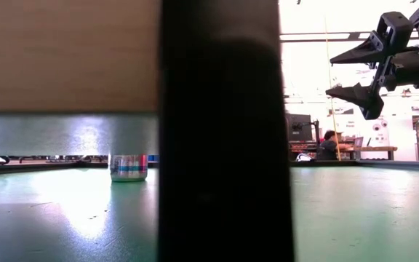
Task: Place canned beverage on shelf
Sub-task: Put the blue soda can on the shelf aligned with the other blue soda can
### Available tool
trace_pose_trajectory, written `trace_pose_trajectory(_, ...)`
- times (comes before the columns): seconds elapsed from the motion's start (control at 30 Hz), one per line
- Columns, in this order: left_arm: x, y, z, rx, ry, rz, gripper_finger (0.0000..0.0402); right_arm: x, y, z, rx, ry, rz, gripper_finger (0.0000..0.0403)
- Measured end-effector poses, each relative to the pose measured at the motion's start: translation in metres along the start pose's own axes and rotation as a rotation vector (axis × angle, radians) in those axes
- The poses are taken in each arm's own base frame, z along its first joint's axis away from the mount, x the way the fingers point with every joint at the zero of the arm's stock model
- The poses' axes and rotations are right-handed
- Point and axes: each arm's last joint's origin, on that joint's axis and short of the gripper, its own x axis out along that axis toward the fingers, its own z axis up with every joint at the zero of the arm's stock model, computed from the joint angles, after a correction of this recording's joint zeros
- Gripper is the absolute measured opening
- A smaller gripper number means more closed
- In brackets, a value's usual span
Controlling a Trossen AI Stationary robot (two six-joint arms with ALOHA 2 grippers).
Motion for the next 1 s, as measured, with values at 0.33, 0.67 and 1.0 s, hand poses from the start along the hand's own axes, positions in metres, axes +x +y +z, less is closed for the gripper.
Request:
trace_pose_trajectory(0.33,-0.005,0.002,0.000,0.238,0.034,-0.016,0.0208,0.000,0.000,0.000,0.000,0.000,0.000,0.0318)
trace_pose_trajectory(0.67,-0.032,0.010,0.007,0.600,-0.043,-0.157,0.0208,0.000,0.000,0.000,0.000,0.000,0.000,0.0318)
trace_pose_trajectory(1.0,-0.037,0.012,0.008,1.070,-0.084,-0.173,0.0208,0.000,0.000,0.000,0.000,0.000,0.000,0.0318)
